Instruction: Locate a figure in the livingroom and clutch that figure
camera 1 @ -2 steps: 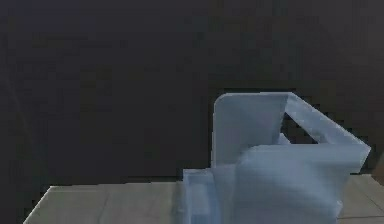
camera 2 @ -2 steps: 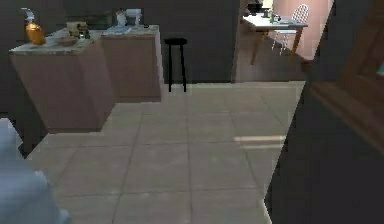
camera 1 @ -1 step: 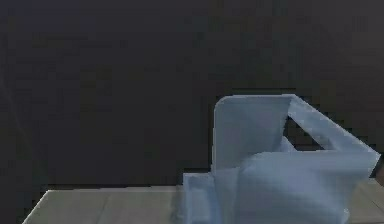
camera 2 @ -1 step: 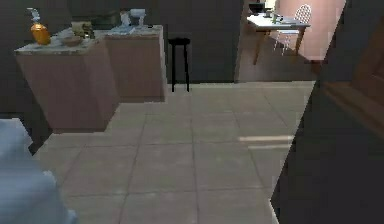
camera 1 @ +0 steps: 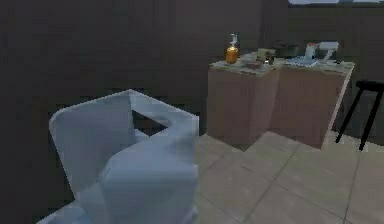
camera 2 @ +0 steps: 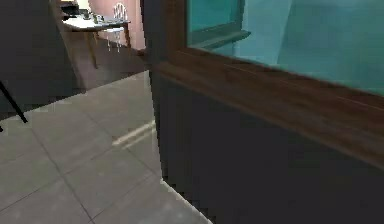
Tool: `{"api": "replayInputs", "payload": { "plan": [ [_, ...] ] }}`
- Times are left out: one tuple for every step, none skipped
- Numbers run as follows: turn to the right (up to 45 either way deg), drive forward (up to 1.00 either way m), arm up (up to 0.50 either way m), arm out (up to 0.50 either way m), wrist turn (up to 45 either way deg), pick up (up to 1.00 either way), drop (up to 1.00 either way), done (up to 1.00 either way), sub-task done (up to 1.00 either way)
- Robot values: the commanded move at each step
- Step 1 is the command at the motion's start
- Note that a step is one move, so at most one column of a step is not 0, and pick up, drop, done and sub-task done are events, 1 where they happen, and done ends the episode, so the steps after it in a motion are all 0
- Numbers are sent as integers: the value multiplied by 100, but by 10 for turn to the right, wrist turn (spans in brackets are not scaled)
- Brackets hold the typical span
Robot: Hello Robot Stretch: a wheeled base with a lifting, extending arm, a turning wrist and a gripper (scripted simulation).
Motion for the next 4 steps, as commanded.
{"api": "replayInputs", "payload": {
  "plan": [
    [450, 0, 0, 0, 0, 0, 0, 0, 0],
    [30, 0, 0, 0, 0, 0, 0, 0, 0],
    [0, 100, 0, 0, 0, 0, 0, 0, 0],
    [0, 35, 0, 0, 0, 0, 0, 0, 0]
  ]
}}
